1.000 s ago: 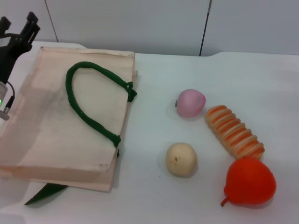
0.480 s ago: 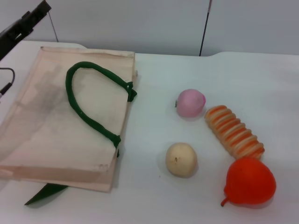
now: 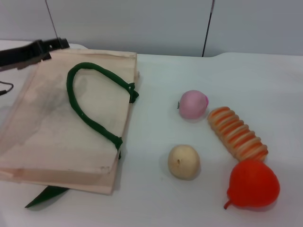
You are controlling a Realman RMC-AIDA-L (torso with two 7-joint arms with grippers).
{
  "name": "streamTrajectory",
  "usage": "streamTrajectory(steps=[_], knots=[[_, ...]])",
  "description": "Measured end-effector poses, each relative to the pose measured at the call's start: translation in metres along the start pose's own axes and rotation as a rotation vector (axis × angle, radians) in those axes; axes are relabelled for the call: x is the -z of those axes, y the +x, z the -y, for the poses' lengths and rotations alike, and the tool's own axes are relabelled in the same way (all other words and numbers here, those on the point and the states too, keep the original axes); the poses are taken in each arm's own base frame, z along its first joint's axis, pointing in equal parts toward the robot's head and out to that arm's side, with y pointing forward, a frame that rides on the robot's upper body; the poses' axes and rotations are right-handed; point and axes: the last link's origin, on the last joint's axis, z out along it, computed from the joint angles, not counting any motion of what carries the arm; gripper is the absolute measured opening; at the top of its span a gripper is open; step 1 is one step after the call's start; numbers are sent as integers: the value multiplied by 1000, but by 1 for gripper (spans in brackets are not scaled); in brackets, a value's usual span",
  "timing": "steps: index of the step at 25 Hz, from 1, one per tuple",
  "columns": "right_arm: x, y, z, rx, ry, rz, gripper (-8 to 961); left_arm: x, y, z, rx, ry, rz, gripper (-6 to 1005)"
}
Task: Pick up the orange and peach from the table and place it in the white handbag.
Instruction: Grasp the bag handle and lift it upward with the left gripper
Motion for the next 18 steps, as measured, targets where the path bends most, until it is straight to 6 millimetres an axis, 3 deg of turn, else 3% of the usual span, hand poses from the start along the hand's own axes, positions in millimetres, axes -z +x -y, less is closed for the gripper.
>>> streamTrajectory(steps=[9,18], knots=[[0,-1,0,2,0,1,855,-18,0,-5,-68,236,278,820],[0,-1,1,0,4,3,855,-22,0,-9,-132,236,308,817]])
